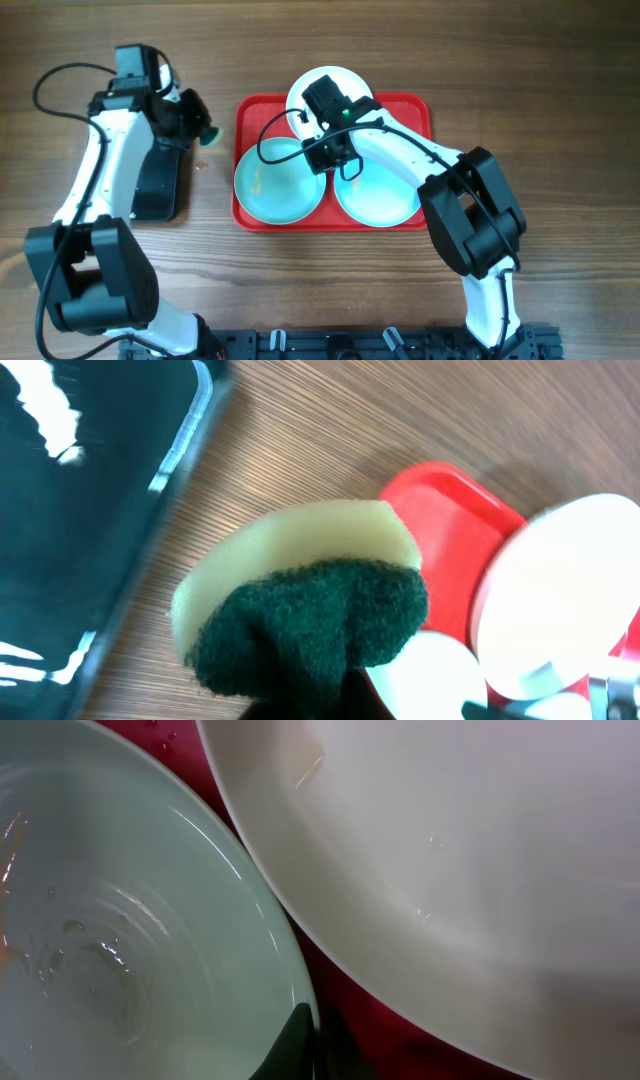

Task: Clean dirty plates on tray and stack at the side
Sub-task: 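Grasp the left light-blue plate and move it to the table's right side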

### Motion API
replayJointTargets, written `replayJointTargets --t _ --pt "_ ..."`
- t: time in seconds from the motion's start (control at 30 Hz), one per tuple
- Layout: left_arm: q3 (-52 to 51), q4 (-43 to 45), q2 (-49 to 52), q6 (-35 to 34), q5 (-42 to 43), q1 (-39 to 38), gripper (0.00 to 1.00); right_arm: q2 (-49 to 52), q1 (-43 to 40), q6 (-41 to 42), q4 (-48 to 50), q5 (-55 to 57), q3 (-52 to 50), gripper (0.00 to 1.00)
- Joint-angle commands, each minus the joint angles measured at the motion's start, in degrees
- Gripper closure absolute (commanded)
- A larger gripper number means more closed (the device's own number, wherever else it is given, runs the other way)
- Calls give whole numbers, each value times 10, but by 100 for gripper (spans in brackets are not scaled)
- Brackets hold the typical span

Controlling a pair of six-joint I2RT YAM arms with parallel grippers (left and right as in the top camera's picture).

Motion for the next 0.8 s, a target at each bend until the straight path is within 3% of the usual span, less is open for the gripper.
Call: replayJointTargets --t 0.0,0.17,0.37,0.43,0.57,0.63,0.77 --pt "-13 1 3 11 10 -68 96 23 1 35 5 36 -9 96" --pt "-116 46 3 -1 23 -170 96 22 1 48 14 72 0 96" --pt "-235 261 3 -15 23 -206 92 22 1 43 8 72 4 96" --pt "-242 287 7 -15 -7 -206 95 22 1 43 6 72 4 96" --pt "-242 268 40 -15 -132 -206 85 22 1 41 4 72 4 96" --pt "-242 225 42 -14 -212 -206 96 22 1 26 3 72 4 96" --pt "-240 205 30 56 -216 -204 92 22 1 13 -3 72 4 96"
